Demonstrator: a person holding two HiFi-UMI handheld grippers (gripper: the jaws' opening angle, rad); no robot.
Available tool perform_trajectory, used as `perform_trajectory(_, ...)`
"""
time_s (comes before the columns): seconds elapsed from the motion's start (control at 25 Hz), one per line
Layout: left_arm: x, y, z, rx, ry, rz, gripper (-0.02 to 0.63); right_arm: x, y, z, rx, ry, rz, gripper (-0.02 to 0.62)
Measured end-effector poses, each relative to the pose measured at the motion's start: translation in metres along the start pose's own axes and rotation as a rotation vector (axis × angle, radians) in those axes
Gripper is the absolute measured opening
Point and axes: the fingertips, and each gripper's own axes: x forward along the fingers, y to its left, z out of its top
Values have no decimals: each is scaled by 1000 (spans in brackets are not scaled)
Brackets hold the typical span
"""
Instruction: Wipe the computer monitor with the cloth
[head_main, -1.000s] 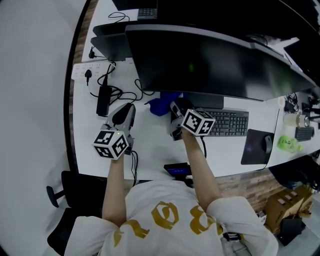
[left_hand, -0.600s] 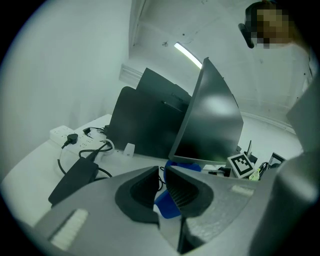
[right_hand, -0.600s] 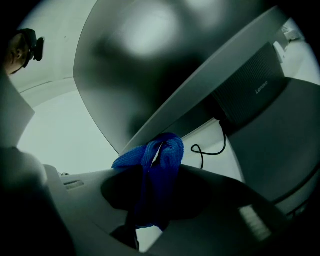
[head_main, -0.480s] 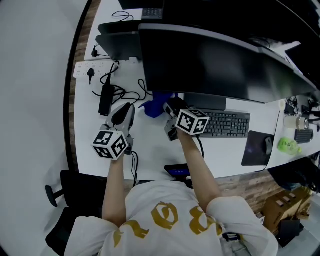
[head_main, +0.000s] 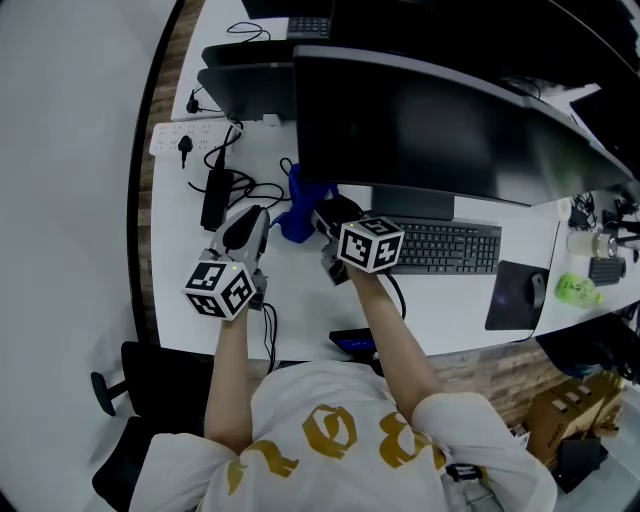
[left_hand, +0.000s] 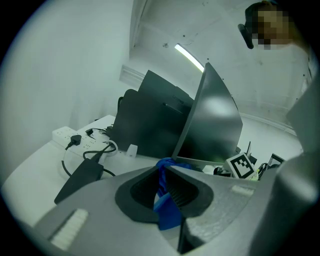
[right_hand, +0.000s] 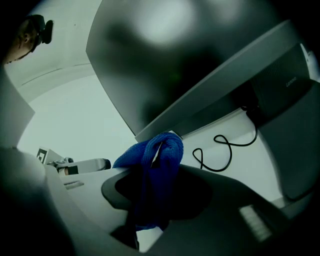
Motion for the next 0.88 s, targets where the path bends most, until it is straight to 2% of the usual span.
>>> perform_trajectory(0.24,-2,-2,2,-2,-8,-14,45,2,21,-13,-58,28,37,156)
perform_trajectory(0.44,6,-19,14,-23,-46,-75,38,-14,46,-8,-90,-27,104,158)
perform_trajectory(0.68,12,-56,22,27,-70,-127,38,-64,42,10,-184,-85,-10,160)
perform_trajectory(0.88,12,-90,28,71,-99,-110,38,-121,32,41,-256,-179,-117,161)
